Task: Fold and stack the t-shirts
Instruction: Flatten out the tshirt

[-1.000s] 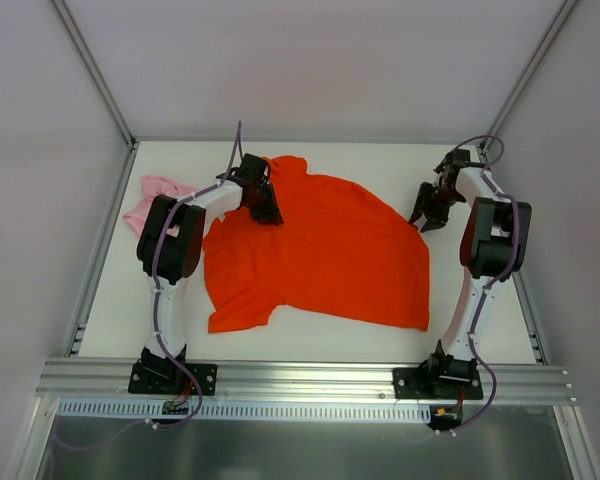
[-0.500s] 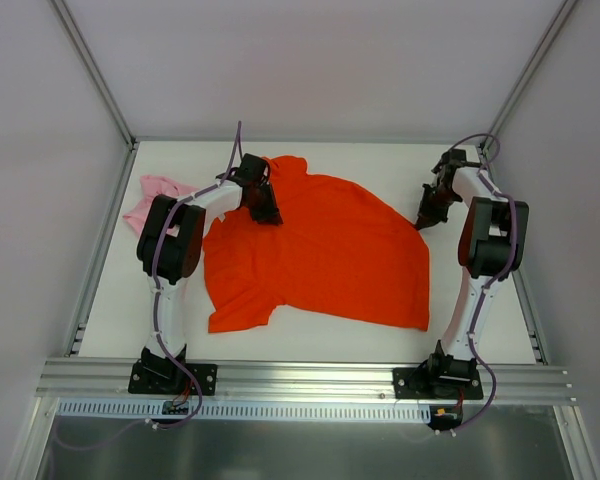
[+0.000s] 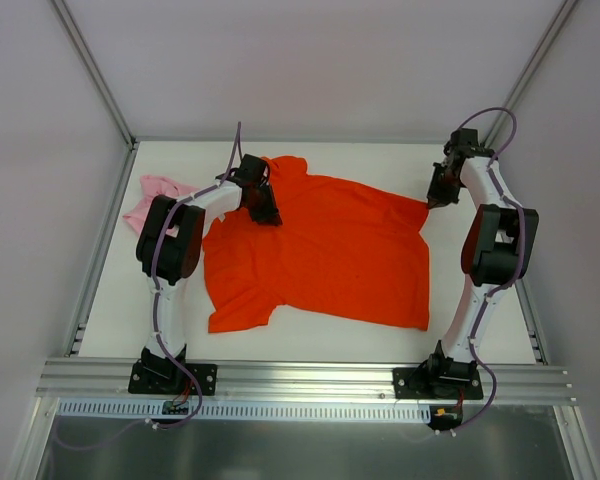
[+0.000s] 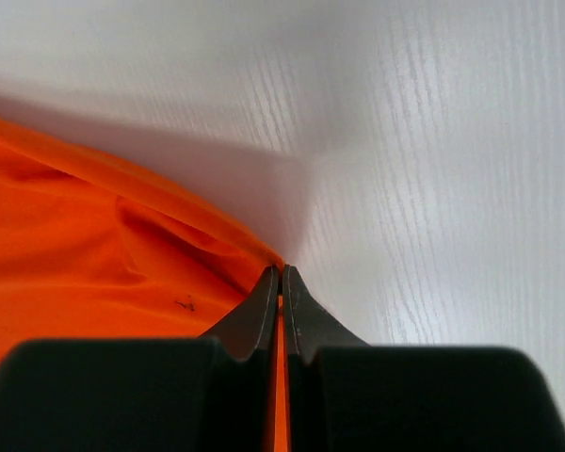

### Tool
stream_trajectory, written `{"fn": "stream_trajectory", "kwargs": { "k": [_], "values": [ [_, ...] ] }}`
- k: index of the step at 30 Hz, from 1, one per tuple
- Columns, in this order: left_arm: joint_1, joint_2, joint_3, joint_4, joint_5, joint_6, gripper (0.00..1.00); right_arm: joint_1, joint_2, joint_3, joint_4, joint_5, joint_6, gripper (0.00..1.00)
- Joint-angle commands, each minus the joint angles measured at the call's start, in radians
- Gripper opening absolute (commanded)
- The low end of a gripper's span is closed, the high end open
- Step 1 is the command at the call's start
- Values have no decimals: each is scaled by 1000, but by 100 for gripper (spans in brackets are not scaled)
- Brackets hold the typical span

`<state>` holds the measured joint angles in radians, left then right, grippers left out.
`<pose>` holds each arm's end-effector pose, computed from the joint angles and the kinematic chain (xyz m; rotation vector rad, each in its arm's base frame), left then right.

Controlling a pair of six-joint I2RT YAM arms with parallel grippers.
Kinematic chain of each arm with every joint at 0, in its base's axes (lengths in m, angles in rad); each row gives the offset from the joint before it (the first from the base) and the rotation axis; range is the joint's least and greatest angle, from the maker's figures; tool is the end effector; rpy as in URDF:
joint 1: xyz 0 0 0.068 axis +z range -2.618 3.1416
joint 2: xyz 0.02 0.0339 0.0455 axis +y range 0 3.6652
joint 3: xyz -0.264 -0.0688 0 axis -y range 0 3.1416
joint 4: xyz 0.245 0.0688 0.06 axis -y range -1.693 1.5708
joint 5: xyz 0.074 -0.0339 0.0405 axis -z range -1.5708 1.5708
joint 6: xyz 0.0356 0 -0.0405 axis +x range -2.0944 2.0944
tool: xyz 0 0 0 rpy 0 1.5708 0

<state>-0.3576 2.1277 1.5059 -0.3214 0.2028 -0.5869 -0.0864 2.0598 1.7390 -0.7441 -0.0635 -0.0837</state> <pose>0.4261 -0.1669 0.1555 -0.2125 2.5966 -0.6203 0.4470 -0.0365 0.2304 -0.0181 2.6322 0.0255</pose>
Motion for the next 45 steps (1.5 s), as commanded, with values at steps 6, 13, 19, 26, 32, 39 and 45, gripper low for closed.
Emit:
{"fn": "stream_trajectory", "kwargs": {
  "k": [6, 13, 19, 26, 32, 39, 45],
  "values": [
    [16, 6, -52, -156, -77, 42, 19, 4, -64, 79, 58, 117, -24, 1],
    [16, -2, -47, -157, -71, 48, 19, 4, 5, 203, 138, 159, -57, 1],
    [16, -9, 5, -168, -57, 45, 19, 5, 144, 362, 130, 172, -86, 1],
    [16, 1, 68, -186, -72, 70, 19, 14, 281, 491, 120, 202, -123, 1],
    [17, 15, 91, -185, -80, 76, 20, 25, 377, 521, 127, 218, -140, 1],
    [16, 27, 125, -183, -83, 90, 20, 42, 467, 631, 143, 258, -168, 37],
    [16, 29, 152, -174, -74, 99, 21, 45, 430, 626, 187, 310, -177, 78]
  ]
}}
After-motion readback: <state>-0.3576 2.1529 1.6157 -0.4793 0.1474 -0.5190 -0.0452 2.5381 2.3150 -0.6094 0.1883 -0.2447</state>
